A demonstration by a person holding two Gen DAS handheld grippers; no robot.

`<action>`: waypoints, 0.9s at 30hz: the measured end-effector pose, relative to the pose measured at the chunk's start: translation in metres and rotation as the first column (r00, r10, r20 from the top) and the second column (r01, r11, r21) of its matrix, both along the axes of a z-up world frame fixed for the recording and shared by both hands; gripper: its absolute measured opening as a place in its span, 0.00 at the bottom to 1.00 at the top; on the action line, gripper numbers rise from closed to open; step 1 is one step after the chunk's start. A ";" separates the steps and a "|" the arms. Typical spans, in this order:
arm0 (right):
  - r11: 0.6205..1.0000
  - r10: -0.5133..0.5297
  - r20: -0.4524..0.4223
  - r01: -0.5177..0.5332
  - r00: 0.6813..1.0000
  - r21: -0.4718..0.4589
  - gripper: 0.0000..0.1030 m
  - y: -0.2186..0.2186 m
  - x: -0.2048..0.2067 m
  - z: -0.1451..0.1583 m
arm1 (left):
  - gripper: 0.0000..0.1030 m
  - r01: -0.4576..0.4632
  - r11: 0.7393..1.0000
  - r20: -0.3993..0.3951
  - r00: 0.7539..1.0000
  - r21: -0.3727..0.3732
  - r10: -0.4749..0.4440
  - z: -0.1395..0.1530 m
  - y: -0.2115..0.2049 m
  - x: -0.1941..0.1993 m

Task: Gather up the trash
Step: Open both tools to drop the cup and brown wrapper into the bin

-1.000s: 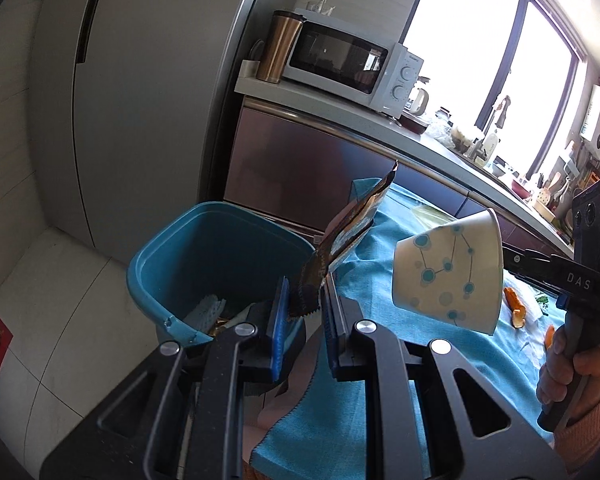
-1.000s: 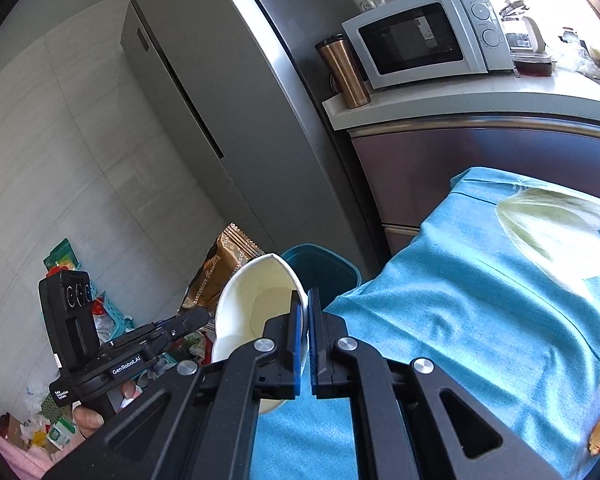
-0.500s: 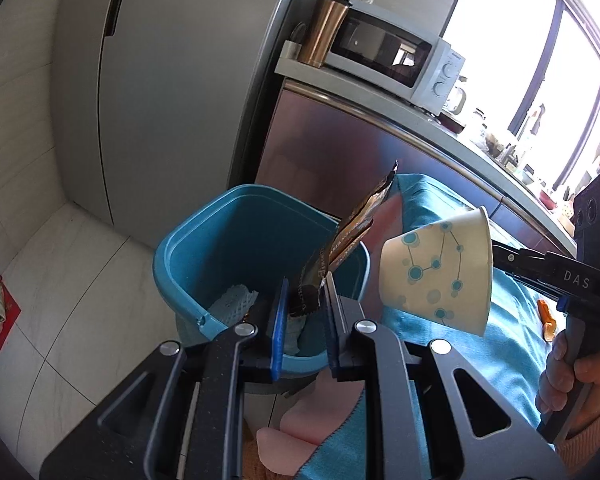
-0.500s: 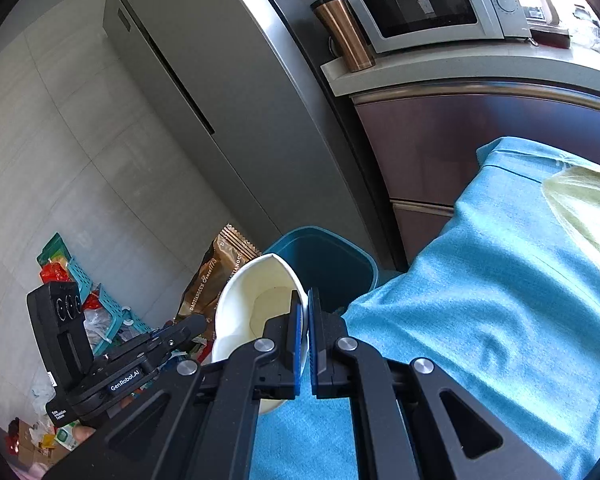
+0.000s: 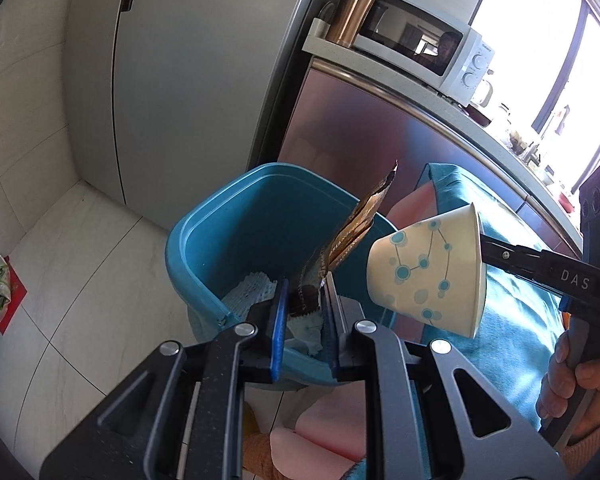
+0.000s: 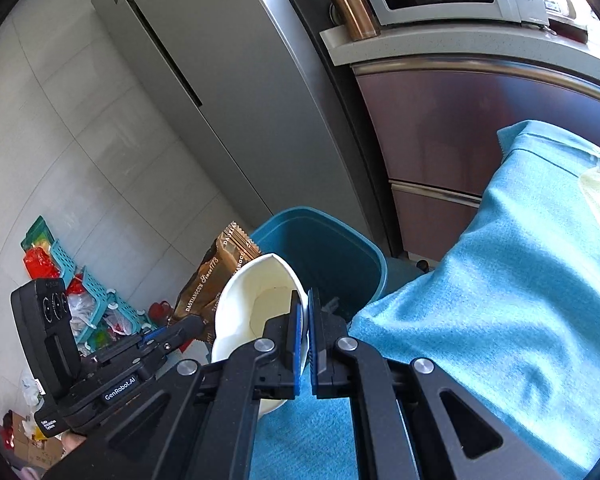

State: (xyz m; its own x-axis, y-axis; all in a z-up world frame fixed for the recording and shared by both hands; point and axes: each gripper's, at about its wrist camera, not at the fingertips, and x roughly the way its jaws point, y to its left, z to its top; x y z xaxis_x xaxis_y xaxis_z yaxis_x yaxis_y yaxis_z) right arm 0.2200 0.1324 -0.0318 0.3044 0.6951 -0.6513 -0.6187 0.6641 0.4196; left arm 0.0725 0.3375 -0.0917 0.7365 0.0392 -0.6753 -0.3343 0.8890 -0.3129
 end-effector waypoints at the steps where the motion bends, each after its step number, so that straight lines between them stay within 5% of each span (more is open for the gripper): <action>1: 1.000 0.003 -0.003 -0.003 1.000 -0.004 0.02 0.002 0.001 -0.001 | 0.16 -0.002 1.000 -0.003 1.000 -0.002 0.002 -0.002 0.001 0.001; 19: 0.999 0.006 -0.034 -0.007 0.999 -0.040 0.10 0.016 0.005 -0.015 | 0.16 -0.005 1.000 -0.062 0.998 -0.027 0.003 -0.029 0.002 0.027; 27: 1.000 0.000 -0.030 0.000 1.000 -0.008 0.28 -0.009 -0.005 -0.012 | 0.16 0.035 0.999 -0.017 0.999 -0.008 -0.035 -0.016 -0.011 0.012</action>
